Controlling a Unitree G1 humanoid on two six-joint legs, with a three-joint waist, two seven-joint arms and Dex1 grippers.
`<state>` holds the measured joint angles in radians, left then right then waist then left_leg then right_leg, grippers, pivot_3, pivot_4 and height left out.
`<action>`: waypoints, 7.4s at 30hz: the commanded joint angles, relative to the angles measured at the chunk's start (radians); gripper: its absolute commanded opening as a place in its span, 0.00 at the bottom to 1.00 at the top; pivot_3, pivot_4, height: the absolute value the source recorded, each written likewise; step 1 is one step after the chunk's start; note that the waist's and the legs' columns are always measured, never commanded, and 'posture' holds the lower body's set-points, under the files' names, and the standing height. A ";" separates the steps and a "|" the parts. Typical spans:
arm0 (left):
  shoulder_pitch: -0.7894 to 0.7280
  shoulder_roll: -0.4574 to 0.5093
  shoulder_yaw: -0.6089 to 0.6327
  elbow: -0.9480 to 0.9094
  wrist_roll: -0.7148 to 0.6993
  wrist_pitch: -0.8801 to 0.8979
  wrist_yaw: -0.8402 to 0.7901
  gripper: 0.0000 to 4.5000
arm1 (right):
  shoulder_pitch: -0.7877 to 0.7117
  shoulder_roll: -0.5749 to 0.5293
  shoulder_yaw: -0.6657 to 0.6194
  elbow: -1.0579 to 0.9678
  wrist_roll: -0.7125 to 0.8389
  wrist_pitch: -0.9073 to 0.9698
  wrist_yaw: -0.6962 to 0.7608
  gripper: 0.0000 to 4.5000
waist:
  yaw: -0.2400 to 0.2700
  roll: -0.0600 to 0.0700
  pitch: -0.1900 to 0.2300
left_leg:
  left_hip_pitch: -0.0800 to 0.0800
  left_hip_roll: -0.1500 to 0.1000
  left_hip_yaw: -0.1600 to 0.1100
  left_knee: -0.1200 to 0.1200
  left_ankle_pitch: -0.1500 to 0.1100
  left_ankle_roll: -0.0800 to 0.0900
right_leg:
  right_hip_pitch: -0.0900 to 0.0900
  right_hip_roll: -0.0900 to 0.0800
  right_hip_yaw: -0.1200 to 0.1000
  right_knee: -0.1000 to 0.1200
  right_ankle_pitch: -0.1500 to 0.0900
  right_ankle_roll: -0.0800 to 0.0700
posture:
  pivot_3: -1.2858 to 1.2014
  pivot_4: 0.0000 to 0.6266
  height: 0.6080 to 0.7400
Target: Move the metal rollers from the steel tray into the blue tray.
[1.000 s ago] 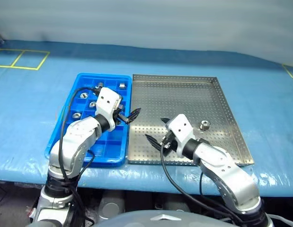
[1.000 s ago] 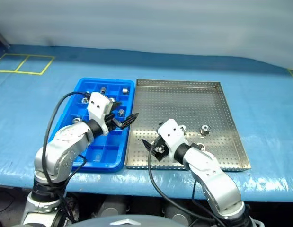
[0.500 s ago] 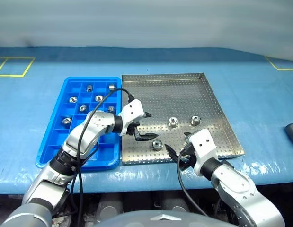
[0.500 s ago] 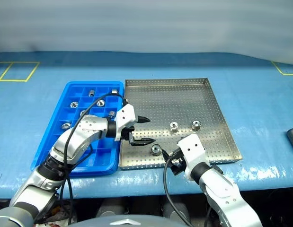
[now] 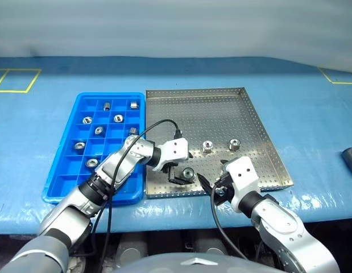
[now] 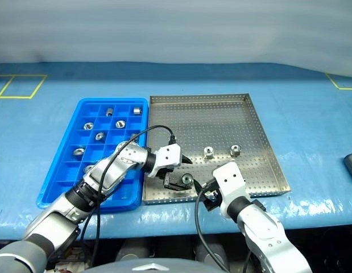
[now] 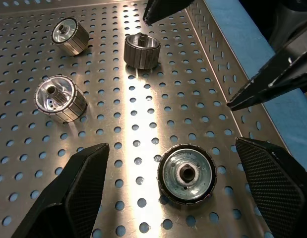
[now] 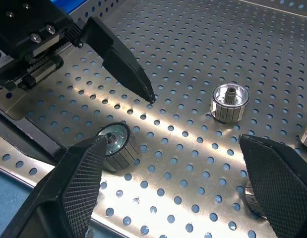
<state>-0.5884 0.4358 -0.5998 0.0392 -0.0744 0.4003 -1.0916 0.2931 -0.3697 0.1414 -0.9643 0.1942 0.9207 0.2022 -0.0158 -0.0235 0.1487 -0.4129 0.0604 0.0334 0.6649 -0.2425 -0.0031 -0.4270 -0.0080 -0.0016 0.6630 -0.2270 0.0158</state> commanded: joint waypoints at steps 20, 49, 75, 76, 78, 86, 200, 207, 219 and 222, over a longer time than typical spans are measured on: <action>0.035 -0.040 0.006 -0.018 0.075 0.008 0.007 0.37 | -0.032 0.010 0.013 -0.011 0.002 -0.055 -0.005 1.00 | -0.007 0.000 0.000 | 0.000 0.000 0.000 0.002 0.000 0.000 | 0.000 0.000 0.001 0.001 0.000 0.001 | 0.50 0.24 1.00; 0.538 -0.202 0.766 -0.815 -0.097 0.443 0.813 0.37 | -0.717 0.035 0.352 0.509 0.000 -0.303 0.404 1.00 | 0.148 -0.001 0.000 | 0.000 -0.001 -0.005 0.001 0.001 0.001 | 0.002 0.000 -0.002 0.000 0.004 0.006 | 0.70 0.24 1.00; 0.716 -0.224 0.757 -0.791 -0.111 0.444 0.936 0.37 | -0.723 0.108 0.427 0.574 -0.064 -0.407 0.506 1.00 | 0.481 0.000 0.000 | -0.003 0.002 -0.002 -0.001 -0.001 -0.001 | -0.004 -0.001 -0.009 -0.001 -0.001 -0.002 | 0.73 0.24 1.00; 0.709 -0.220 0.754 -0.788 -0.116 0.442 0.929 0.37 | -0.718 0.107 0.426 0.568 -0.065 -0.404 0.502 1.00 | 0.487 0.000 0.000 | -0.003 0.002 -0.002 -0.001 -0.001 -0.002 | -0.005 -0.001 -0.009 -0.001 -0.002 -0.002 | 0.73 0.24 1.00; 0.694 -0.214 0.748 -0.788 -0.128 0.439 0.913 0.37 | -0.707 0.106 0.421 0.554 -0.068 -0.394 0.493 1.00 | 0.500 0.000 0.000 | -0.003 0.002 -0.002 -0.001 -0.002 -0.003 | -0.005 -0.001 -0.010 -0.001 -0.002 -0.003 | 0.73 0.24 1.00; 0.633 -0.189 0.723 -0.780 -0.162 0.443 0.871 0.37 | -0.680 0.096 0.408 0.518 -0.069 -0.365 0.464 1.00 | 0.540 0.000 0.000 | -0.005 0.003 -0.003 -0.001 -0.003 -0.006 | -0.005 0.000 -0.014 0.000 -0.001 -0.001 | 0.69 0.24 1.00; 0.779 -0.271 0.439 -0.686 -0.054 -0.043 0.899 1.00 | -0.847 0.301 0.198 0.825 -0.134 -0.267 0.146 0.37 | 0.215 0.003 0.001 | -0.001 0.001 -0.004 -0.004 -0.002 -0.003 | -0.001 0.003 -0.003 0.000 0.000 0.002 | 0.74 0.24 1.00; 0.832 -0.273 0.437 -0.720 -0.054 -0.045 0.909 1.00 | -0.858 0.330 0.214 0.926 -0.133 -0.329 0.189 0.37 | 0.326 0.003 0.001 | -0.002 0.002 -0.004 -0.004 -0.002 -0.003 | -0.003 0.003 -0.005 -0.001 0.000 0.002 | 0.75 0.24 1.00; 0.846 -0.260 0.436 -0.711 -0.085 -0.048 0.869 1.00 | -0.813 0.317 0.165 0.950 -0.128 -0.343 0.202 0.37 | 0.488 0.003 0.000 | -0.010 0.003 -0.002 -0.003 -0.003 -0.004 | -0.011 0.003 -0.006 -0.001 0.000 0.002 | 0.74 0.24 1.00; 0.840 -0.257 0.435 -0.703 -0.090 -0.052 0.854 1.00 | -0.805 0.305 0.154 0.927 -0.130 -0.336 0.199 0.37 | 0.508 0.003 0.000 | -0.018 0.003 -0.002 -0.002 -0.002 -0.004 | -0.018 0.003 -0.006 0.000 0.000 0.002 | 0.73 0.24 1.00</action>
<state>0.2610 0.1799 -0.1655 -0.6330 -0.1436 0.3762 -0.2230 -0.5116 -0.0642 0.3221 0.0272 0.0586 0.5959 0.4070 0.4922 -0.0204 0.1491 -0.4306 0.0630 0.0312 0.6631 -0.2449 -0.0071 -0.4447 -0.0052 -0.0082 0.6631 -0.2268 0.0180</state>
